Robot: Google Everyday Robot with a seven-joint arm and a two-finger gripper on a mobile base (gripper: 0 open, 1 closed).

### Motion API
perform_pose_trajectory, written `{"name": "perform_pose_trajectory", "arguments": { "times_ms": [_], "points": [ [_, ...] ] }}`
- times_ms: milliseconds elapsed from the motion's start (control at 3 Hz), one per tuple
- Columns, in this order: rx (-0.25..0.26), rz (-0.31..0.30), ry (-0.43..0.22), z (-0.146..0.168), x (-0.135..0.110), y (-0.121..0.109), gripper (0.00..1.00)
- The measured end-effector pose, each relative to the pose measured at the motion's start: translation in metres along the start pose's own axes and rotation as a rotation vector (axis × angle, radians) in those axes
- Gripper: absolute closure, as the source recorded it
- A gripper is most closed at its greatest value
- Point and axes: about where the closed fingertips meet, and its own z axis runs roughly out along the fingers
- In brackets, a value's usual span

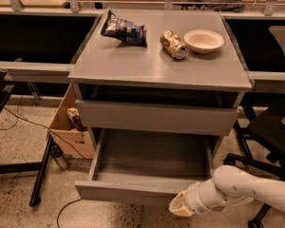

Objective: Close middle drawer

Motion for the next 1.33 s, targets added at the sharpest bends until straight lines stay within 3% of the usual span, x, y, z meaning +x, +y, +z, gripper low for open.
{"name": "perform_pose_trajectory", "arguments": {
  "times_ms": [333,1000,1333],
  "points": [
    [0.000,0.031,0.017,0.013,0.003,-0.006,1.00],
    [0.044,0.178,-0.017,0.011,-0.013,-0.026,1.00],
    [0.064,0.310,-0.027,-0.001,-0.019,-0.042,1.00]
  ]
}}
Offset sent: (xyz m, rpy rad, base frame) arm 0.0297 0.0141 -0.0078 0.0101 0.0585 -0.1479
